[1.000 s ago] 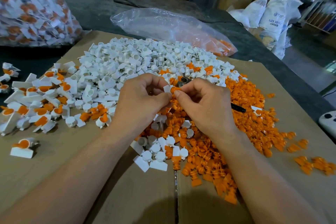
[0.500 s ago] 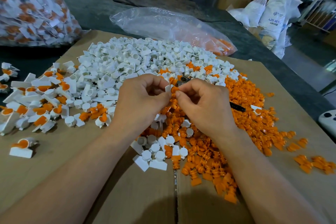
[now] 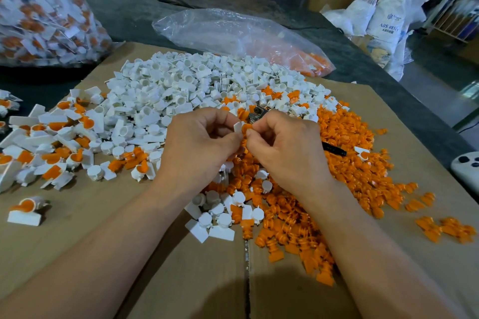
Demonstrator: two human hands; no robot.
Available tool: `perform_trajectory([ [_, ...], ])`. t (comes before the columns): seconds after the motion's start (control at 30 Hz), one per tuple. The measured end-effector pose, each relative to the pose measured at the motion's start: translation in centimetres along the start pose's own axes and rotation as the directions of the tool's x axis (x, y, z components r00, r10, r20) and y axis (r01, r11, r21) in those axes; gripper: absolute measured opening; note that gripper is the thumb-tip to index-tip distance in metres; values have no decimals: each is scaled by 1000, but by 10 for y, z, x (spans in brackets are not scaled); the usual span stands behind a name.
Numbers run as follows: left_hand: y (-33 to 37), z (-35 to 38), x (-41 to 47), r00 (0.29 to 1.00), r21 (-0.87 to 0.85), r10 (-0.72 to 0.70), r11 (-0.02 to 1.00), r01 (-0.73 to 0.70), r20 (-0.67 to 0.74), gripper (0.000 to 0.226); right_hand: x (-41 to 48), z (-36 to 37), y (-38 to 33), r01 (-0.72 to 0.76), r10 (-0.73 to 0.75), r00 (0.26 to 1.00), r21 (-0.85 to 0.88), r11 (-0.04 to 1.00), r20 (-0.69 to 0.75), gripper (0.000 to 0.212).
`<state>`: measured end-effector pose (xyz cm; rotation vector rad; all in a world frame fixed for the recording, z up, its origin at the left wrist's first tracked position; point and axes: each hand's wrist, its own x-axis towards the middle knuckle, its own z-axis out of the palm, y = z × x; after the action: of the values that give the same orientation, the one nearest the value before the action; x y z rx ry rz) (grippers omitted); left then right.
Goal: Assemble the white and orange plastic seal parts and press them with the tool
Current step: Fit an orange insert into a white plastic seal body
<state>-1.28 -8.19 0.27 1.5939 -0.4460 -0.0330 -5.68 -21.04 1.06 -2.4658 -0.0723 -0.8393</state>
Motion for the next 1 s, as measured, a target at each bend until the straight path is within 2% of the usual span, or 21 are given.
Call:
perform_trajectory([
  [0.17, 0, 1, -2, 999, 52, 35, 998, -35, -1, 29, 0, 0, 2, -109, 106, 993, 65, 992, 53, 15],
  [0.3, -1, 1, -2, 999, 59, 51, 997, -50, -14, 28, -1, 1, 0, -15, 15, 1000, -24, 1000, 17, 11],
  [0.43, -1, 1, -3, 999, 30, 38, 999, -37, -33, 26, -2, 1, -1, -23, 22, 1000, 87, 996, 12, 10],
  [0.63, 3, -2, 0, 997, 3, 25, 1000, -25, -79, 26, -2, 2, 0, 22, -26, 999, 154, 988, 21, 13],
  [0.77, 6, -4, 3, 996, -165, -80, 984, 72, -47, 24, -1, 0, 1, -21, 11, 999, 266, 964, 41, 13],
  [0.9, 6, -8, 6, 981, -294, -191, 936, 195, 42, 24, 1, -1, 4, -28, -7, 995, 362, 932, 96, 39],
  [1.0, 7, -9, 6, 968, -317, -235, 914, 251, 90, 24, 0, 0, 5, 18, -58, 995, 406, 914, 87, 41],
])
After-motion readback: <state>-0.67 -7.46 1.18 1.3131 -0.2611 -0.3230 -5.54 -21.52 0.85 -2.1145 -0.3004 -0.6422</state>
